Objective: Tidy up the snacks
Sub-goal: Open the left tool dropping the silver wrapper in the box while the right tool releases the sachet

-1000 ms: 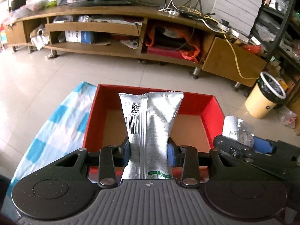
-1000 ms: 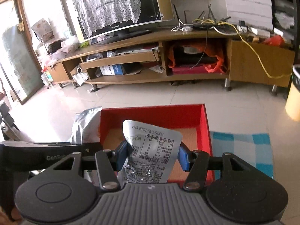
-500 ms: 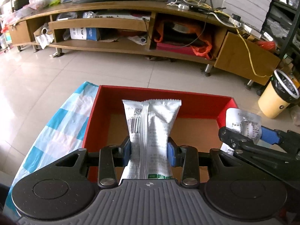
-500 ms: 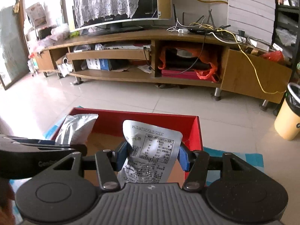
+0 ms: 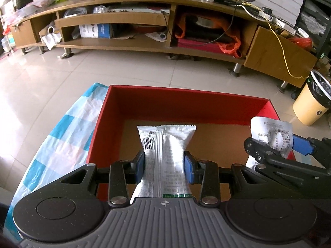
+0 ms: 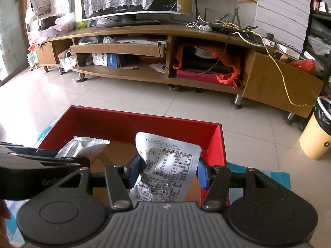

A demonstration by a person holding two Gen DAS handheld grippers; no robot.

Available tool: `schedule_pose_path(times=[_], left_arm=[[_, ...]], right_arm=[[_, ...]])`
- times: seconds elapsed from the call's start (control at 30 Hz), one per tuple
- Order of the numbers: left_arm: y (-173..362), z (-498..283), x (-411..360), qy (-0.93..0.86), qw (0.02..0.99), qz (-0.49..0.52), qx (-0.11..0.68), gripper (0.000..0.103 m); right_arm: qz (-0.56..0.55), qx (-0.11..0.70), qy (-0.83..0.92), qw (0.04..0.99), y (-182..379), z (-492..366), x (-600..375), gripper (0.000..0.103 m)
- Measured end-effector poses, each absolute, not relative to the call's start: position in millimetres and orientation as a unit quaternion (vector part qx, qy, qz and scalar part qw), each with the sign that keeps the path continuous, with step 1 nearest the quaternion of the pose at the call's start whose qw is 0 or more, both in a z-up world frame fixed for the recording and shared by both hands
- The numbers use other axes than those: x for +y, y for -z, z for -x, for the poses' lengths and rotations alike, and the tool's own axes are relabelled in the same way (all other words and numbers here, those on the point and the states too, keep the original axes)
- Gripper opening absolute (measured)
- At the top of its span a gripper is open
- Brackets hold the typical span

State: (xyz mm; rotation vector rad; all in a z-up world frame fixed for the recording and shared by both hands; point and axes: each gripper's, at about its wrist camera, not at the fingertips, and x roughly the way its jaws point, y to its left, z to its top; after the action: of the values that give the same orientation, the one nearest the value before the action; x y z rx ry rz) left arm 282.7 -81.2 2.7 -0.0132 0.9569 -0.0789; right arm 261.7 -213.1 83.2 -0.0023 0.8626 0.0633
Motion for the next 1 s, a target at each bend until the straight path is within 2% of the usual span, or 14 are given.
schedule_pose_path(times=[0.33,0.47,0.57,1.0], left_arm=[[3.0,-290.9,-77.7,0.021,0.884,0.009,0.466,0.05],[-0.9,-290.0,-76.1,0.014,0.89,0.007,0.456,0.07],[-4.1,-288.9,-76.6,0.013,0.893,0.004,0.45,0.075],[-19.0,-272.8,-68.7,0.022,0.896,0.02,0.444,0.082]], right_arm=[[0.0,0.436,-0.033,0.899,-71.1,-272.1,-212.5,0.058],[-0.011,0.443,-0.033,0.896,-69.7,-276.0,-216.2,0.059],[-0.018,0.442,-0.029,0.897,-69.7,-275.3,-219.6,0.06],[-0.023,0.433,-0.027,0.901,-85.5,-260.3,-225.2,0.066]])
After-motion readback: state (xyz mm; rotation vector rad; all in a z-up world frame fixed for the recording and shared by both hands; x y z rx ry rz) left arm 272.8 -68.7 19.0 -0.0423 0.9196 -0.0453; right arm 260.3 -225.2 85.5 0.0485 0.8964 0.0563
